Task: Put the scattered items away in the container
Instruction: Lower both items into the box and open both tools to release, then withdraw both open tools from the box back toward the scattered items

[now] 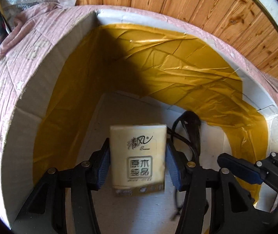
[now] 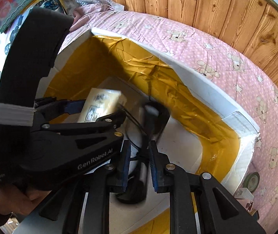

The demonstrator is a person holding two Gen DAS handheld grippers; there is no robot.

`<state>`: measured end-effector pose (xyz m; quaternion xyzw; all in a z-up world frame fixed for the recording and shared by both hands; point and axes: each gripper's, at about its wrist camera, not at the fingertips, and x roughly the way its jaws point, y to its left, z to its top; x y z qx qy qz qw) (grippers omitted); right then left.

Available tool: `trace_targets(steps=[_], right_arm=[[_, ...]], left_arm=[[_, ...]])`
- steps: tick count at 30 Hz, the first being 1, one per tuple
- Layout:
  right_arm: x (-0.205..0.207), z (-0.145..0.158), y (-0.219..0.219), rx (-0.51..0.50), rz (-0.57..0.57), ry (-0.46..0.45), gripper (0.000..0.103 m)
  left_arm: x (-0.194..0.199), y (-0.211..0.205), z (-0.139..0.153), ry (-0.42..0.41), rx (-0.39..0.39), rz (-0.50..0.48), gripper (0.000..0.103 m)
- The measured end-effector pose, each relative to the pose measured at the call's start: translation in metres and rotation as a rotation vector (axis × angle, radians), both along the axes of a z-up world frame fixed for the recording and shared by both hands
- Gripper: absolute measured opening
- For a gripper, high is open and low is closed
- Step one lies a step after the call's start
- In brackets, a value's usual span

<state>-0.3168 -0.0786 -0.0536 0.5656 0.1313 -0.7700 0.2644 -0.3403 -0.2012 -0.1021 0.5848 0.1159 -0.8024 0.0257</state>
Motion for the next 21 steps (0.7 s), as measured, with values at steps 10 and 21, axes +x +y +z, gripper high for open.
trace_targets(steps=[10,21], right_arm=[[0.019,0.021,0.017,-0.091,-0.04,-0.005,0.032],[0.071,0.05,0.044,-0.195,-0.061,0.015,0.038]], left_arm=[[0.017,-0.004,0.021,0.015,0.041,0.008,0.057],[0.063,0.003,0.058,0.075,-0.003,0.016,0.057]])
